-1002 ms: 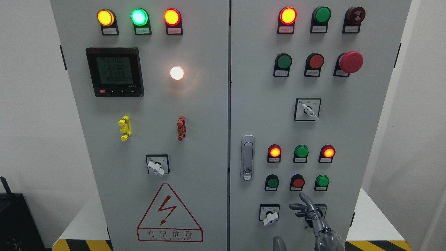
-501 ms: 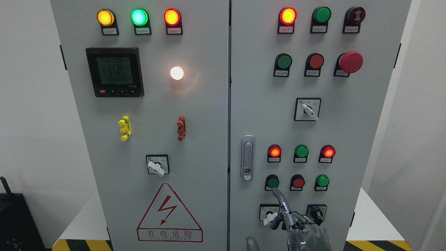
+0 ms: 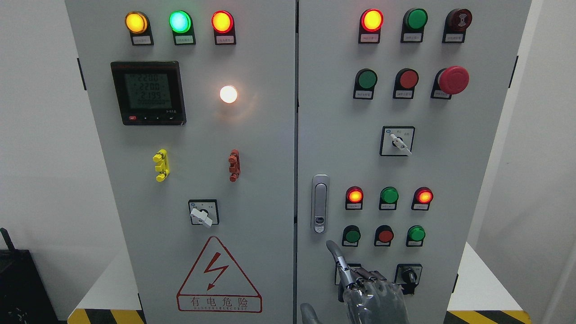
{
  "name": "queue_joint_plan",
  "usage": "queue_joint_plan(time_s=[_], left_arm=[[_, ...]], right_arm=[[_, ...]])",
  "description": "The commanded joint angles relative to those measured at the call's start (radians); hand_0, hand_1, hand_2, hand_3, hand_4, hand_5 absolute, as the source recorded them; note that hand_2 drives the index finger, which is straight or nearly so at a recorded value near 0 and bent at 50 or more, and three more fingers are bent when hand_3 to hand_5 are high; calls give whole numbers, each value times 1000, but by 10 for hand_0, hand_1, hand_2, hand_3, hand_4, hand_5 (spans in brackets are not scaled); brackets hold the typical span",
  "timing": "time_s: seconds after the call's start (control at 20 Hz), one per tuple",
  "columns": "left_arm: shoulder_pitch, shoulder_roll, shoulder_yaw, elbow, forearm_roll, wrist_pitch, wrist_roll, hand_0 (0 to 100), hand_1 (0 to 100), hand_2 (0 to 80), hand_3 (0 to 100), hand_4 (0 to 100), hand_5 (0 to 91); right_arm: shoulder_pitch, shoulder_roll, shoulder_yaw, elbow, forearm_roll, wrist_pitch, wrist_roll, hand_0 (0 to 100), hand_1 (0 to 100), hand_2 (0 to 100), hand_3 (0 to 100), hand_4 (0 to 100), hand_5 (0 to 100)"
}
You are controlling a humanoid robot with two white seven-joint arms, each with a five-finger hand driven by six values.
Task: Release door handle
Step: 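Reach the right hand up toward the silver door handle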
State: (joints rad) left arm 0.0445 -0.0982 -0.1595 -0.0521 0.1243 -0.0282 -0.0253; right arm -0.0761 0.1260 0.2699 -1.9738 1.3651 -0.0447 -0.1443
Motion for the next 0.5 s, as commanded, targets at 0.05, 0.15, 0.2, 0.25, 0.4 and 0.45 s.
queue_joint_plan(time_s=[0.05, 0.15, 0.2, 0.25, 0.4, 0.45], left_arm=[[0, 0, 0, 0, 0, 1, -1, 0, 0, 32, 173, 127, 0], [0, 0, 0, 0, 0, 1, -1, 0, 0, 32, 173, 127, 0], [0, 0, 0, 0, 0, -1, -1, 0, 0, 32, 173, 127, 0], [0, 0, 0, 0, 0, 1, -1, 0, 0, 32, 173, 127, 0], [0, 0, 0, 1, 0, 1, -1, 0, 0, 32, 173, 127, 0], [0, 0, 0, 0, 0, 1, -1, 0, 0, 32, 172, 128, 0]], right_arm=[[-42, -5, 23, 85, 37, 35, 3, 250, 343, 0, 820, 805, 735], [-59, -5, 23, 96, 46, 57, 20, 251, 342, 0, 819, 805, 735], [-68, -5, 23, 105, 48, 65, 25, 251, 342, 0, 820, 805, 736], [-80, -3, 23, 118, 48, 77, 25, 252, 340, 0, 819, 806, 736], [-99, -2, 26, 139, 48, 101, 26, 255, 338, 0, 820, 804, 736], [-102, 1, 26, 150, 49, 101, 26, 255, 338, 0, 820, 804, 736]])
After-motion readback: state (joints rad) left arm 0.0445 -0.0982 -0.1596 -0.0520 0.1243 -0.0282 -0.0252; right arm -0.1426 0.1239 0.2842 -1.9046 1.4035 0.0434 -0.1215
